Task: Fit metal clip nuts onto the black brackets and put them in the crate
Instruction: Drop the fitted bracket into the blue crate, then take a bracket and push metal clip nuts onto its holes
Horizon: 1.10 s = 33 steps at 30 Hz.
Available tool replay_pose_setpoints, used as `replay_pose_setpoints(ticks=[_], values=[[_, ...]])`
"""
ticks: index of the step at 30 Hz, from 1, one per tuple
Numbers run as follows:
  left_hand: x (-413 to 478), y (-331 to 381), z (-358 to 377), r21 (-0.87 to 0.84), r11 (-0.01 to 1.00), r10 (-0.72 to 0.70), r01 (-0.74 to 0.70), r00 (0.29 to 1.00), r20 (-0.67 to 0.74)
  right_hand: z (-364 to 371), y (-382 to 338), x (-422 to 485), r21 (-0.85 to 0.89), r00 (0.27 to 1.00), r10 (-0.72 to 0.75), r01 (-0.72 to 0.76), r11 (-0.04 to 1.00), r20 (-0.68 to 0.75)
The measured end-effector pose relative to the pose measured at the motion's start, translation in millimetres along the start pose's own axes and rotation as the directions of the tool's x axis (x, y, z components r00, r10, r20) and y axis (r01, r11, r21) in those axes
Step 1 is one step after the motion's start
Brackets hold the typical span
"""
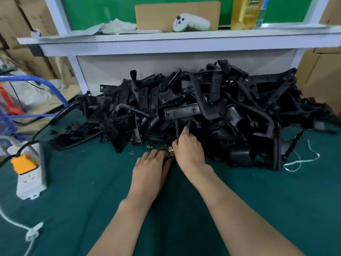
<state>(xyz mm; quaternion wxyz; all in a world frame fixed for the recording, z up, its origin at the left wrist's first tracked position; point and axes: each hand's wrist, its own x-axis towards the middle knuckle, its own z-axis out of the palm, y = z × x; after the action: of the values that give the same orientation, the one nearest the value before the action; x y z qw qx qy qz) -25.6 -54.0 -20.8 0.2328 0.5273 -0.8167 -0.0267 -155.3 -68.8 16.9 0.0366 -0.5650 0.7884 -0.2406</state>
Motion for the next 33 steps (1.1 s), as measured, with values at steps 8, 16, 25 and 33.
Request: replay_pose_setpoints(ticks=[8,16,25,33], values=[[-4.0,1.6,-7.9,-0.15,0.987,-0.069,0.05,0.99,-0.124,-34.3,12.3,-30.6,0.74,0.984,0.037,-0.157,0.654,0.176],[-3.7,0.4,-9.0,-0.199,0.979,-0.074,0.039,0.982,-0.174,-48.1,70.8,-87.5,0.482,0.959,-0.269,0.196,0.854,0.086],[-12.4,10.2,-17.5,-0.641,0.755,-0.262,0.14,0.96,-0.098,-42.4,118.0,-88.8,-0.144,0.911,-0.364,0.393,0.908,0.191],[-17.2,40.8,-16.6,-0.901,0.398,-0.156,0.171,0.981,0.117,-45.9,113.2,-80.2,0.168,0.958,-0.267,0.282,0.945,-0.105]])
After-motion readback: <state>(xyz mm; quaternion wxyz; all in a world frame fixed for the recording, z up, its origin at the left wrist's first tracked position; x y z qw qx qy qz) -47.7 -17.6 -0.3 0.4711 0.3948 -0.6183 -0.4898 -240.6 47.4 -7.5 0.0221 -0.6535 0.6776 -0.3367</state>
